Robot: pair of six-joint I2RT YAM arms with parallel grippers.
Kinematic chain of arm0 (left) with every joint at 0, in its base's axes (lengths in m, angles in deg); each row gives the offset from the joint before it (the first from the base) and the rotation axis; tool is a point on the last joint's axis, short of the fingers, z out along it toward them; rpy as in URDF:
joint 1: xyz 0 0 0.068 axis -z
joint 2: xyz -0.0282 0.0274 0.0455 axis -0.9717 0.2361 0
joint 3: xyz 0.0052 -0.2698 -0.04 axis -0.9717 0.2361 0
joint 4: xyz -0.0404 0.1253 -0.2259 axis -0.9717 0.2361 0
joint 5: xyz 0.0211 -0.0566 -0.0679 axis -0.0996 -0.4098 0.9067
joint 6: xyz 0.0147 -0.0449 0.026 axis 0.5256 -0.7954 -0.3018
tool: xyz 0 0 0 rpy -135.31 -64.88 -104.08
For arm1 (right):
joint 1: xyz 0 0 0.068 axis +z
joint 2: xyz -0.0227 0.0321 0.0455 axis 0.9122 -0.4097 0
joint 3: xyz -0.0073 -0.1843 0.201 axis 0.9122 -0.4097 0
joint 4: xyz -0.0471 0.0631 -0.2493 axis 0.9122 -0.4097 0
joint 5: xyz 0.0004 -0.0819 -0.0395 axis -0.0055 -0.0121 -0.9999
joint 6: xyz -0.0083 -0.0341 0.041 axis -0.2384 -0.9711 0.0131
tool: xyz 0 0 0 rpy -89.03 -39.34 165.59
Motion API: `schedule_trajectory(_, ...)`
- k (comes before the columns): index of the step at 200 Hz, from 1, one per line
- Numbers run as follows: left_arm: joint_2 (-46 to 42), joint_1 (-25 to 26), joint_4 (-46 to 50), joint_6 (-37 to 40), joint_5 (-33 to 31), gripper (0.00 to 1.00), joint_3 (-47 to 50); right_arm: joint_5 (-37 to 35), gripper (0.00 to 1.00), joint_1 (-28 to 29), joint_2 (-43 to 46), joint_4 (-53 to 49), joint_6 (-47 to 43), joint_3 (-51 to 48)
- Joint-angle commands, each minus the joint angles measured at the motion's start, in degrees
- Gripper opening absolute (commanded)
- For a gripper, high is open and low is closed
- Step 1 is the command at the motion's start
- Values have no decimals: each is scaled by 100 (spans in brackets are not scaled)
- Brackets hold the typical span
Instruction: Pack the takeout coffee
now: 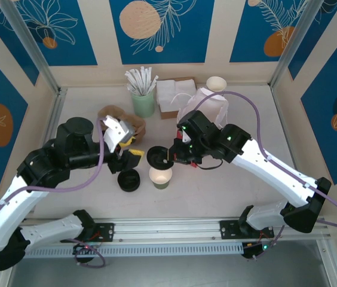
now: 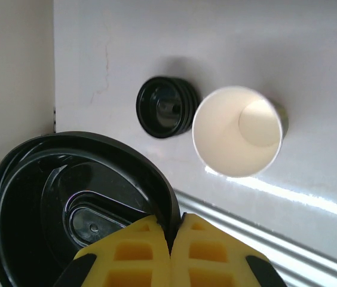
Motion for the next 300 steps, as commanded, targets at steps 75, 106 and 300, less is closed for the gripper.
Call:
schedule_trajectory(75, -44, 321, -242, 3251, 1124, 63, 719, 1476, 0, -316, -68, -881, -465, 245)
schedule_trajectory(106, 131, 511, -223, 3516, 888, 60, 771, 1563, 0, -336, -111, -890, -494, 250)
schedule_trajectory(300, 303, 751, -537, 3591, 506, 21, 1073, 1613, 3, -359, 30, -772, -402, 167)
